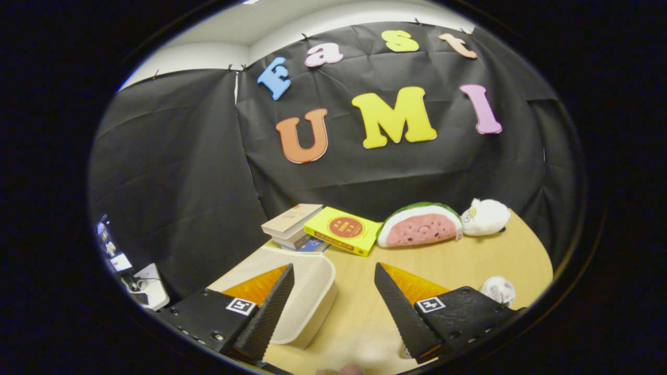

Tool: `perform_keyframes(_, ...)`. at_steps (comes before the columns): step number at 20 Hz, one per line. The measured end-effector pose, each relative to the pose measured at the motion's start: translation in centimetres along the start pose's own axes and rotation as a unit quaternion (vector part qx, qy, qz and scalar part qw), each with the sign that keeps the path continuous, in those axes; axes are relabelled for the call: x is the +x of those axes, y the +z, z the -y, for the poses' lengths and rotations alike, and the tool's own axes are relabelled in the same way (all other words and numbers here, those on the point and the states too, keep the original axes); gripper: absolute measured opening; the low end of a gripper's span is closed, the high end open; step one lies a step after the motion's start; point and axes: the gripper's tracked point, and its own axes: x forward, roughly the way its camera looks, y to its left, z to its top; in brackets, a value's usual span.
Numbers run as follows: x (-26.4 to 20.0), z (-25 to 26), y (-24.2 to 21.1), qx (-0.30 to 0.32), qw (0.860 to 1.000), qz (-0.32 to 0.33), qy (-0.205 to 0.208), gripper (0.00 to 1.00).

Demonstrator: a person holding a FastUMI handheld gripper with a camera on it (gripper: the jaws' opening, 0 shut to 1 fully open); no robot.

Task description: Open the storage box then place both shoes into the box .Put the left shoe in first, then the right shoe, with the right side of both shoes facing outward in a uniform manner.

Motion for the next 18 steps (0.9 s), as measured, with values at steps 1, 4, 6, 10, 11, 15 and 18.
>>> perform_keyframes(1, 0.5, -0.3, -1.6, 0.011, 1.000, -0.019, 0.008, 0.95)
perform_keyframes(4, 1.9, -1.5, -4.3, 0.030, 0.998, -0.054, 0.026, 0.95)
perform_keyframes(6, 2.4, -2.5, -6.2, 0.029, 0.996, -0.078, 0.041, 0.95)
perform_keyframes(10, 3.0, -3.8, -8.4, 0.048, 0.991, -0.109, 0.061, 0.95)
perform_keyframes(11, 3.1, -4.2, -9.0, 0.055, 0.990, -0.115, 0.066, 0.95)
perform_keyframes(15, 4.0, -5.0, -10.6, 0.101, 0.981, -0.145, 0.079, 0.95)
perform_keyframes(18, 4.6, -5.7, -11.3, 0.151, 0.969, -0.168, 0.098, 0.96)
